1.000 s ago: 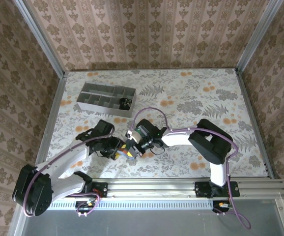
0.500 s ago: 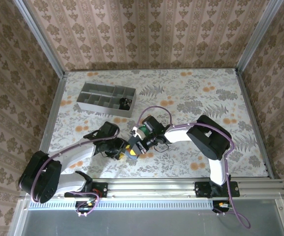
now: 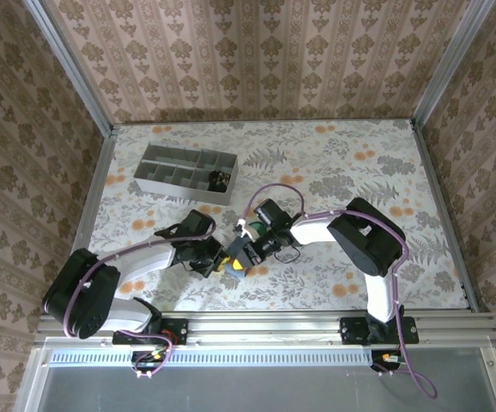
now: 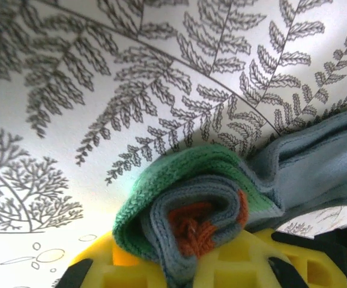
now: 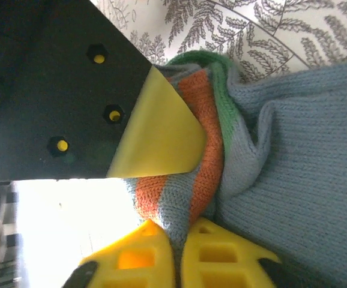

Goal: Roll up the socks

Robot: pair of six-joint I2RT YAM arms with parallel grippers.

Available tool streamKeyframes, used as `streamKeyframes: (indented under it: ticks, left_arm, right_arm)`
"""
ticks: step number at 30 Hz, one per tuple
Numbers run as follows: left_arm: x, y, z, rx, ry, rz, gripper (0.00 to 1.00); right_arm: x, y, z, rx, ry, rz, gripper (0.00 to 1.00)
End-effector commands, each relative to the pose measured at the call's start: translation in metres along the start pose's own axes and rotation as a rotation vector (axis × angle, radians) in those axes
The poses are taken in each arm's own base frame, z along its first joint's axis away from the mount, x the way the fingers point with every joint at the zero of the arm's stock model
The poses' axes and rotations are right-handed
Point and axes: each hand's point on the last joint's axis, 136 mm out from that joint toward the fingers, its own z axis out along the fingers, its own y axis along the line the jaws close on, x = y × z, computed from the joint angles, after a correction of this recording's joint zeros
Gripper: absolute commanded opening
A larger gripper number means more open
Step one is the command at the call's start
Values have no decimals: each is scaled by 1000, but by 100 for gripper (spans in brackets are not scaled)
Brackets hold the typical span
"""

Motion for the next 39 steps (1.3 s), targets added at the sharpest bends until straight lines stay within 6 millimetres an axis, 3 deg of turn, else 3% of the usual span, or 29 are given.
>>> streamKeyframes:
  ticks: [1, 3, 5, 8, 12, 20, 25, 29, 32, 35, 36, 39]
  left_arm:
    - [-4, 110, -3, -411, -84, -209, 0]
    - [-8, 105, -13, -428, -126, -218, 0]
    - [-7, 99, -21, -479, -135, -223, 0]
    - [-6, 88, -25, -557, -121, -193, 0]
    - [-4, 76, -19, -594, -96, -167, 0]
    - [-3, 65, -12, -598, -68, -141, 0]
    - [-2, 61, -8, -586, -46, -131, 0]
    - [-3, 57, -9, -572, -40, -116, 0]
    - [-4, 52, -12, -544, -37, -108, 0]
    - [-7, 41, -16, -482, -44, -97, 0]
    - [-7, 34, -18, -447, -45, -90, 5]
    - [-10, 14, -24, -335, -60, -74, 26]
  right_arm:
    - [72, -66, -22, 458, 161, -43, 31]
    - [41, -38, -41, 543, -7, -276, 42]
    - [27, -12, -59, 633, -150, -473, 53]
    - [25, -1, -69, 764, -178, -560, 59]
    - [31, 10, -54, 875, -128, -695, 62]
    - [-1, 38, -29, 959, -98, -891, 62]
    - [-7, 34, -11, 966, -48, -918, 60]
    - [1, 10, -2, 1008, 44, -855, 49]
    - [13, -10, -3, 1043, 109, -734, 24]
    - [32, -19, -4, 1030, 139, -647, 7]
    - [39, -21, -3, 1017, 151, -620, 2]
    - [62, -28, -2, 976, 183, -544, 0]
